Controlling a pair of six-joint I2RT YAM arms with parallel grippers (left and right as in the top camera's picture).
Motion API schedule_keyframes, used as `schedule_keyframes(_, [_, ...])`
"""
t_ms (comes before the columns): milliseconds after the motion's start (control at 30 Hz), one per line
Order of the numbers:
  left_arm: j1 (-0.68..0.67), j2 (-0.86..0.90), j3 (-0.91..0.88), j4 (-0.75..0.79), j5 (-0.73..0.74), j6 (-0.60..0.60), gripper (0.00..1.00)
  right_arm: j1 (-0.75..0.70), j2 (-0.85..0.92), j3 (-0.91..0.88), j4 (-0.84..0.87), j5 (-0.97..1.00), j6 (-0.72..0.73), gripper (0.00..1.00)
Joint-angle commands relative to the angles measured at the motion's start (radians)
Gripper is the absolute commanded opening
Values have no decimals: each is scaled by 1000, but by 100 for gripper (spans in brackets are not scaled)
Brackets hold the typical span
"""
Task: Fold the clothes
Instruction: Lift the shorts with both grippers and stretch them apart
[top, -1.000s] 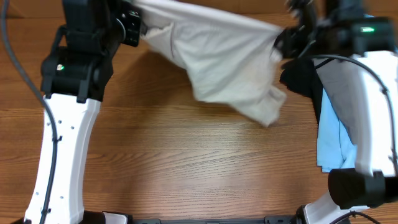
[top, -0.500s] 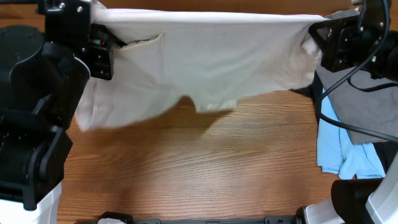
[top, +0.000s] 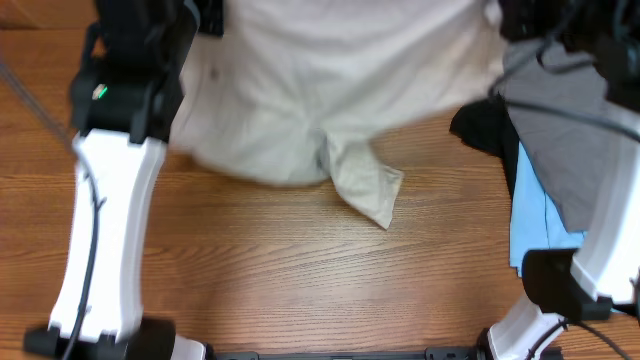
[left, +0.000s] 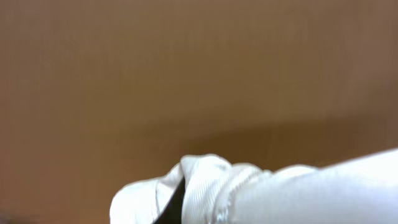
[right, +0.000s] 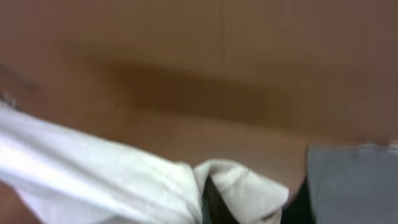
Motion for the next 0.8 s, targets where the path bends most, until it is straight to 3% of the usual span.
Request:
schedule_keyframes(0, [57,34,30,203,-50,-66,4,-23,13,5,130,107,7,4])
schedule_keyframes(133, [65,30,36,373,-42,-55,4,-23,10,21,260,107,6,4])
schedule_keyframes(233, [65,17,53,339,-42,-47,4,-23,11,27,257,107,2,4])
schedule_keyframes(433, [66,16,53,30,-53,-7,4,-23,55,-1,115,98,-5,4])
schedule_keyframes(767, [112,43,50,-542,-102,-67,4,0,205,-7,-336,-82,-4,4])
